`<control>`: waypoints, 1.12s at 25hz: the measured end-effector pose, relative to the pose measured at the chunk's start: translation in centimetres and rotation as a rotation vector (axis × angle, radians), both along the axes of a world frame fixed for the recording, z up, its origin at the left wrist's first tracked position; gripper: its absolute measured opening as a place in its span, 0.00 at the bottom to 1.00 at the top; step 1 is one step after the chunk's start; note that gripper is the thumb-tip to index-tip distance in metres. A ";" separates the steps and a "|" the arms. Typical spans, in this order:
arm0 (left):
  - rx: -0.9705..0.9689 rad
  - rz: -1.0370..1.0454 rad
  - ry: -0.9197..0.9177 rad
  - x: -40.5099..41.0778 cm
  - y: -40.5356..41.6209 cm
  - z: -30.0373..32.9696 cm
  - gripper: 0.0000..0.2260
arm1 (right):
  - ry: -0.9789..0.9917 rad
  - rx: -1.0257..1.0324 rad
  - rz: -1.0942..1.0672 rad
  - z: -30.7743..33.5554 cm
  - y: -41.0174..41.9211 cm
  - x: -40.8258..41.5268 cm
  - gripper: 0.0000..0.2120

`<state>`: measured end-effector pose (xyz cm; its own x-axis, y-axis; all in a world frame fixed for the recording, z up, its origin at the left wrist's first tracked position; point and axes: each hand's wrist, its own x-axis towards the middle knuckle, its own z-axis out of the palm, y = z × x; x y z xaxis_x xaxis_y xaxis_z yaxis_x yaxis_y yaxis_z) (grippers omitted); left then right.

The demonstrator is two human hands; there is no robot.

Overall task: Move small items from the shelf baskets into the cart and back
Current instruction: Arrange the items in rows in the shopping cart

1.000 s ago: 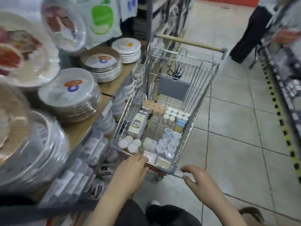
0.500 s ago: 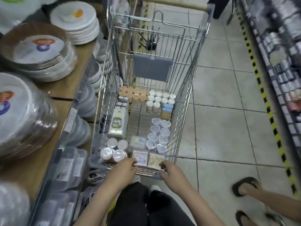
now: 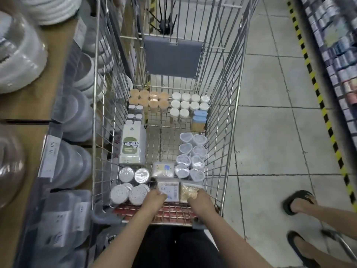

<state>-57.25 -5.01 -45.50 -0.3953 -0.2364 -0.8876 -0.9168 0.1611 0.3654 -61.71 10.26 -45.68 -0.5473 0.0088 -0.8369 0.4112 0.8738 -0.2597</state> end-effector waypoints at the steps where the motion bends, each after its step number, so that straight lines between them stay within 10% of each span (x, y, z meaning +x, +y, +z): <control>1: 0.008 0.016 -0.028 -0.2 0.0 -0.8 0.06 | -0.015 0.007 -0.030 -0.7 -0.1 0.0 0.21; 11: -0.061 0.079 -0.217 -2.5 2.0 -10.1 0.26 | -0.049 0.250 -0.164 -9.1 -1.7 -0.1 0.36; 16: -0.162 0.006 -0.173 -2.6 1.9 -11.8 0.16 | -0.049 0.431 -0.028 -11.2 -2.3 -0.4 0.43; 28: -0.354 -0.159 -0.148 -1.7 1.7 -10.7 0.15 | 0.043 0.459 0.074 -9.6 -1.6 -0.9 0.18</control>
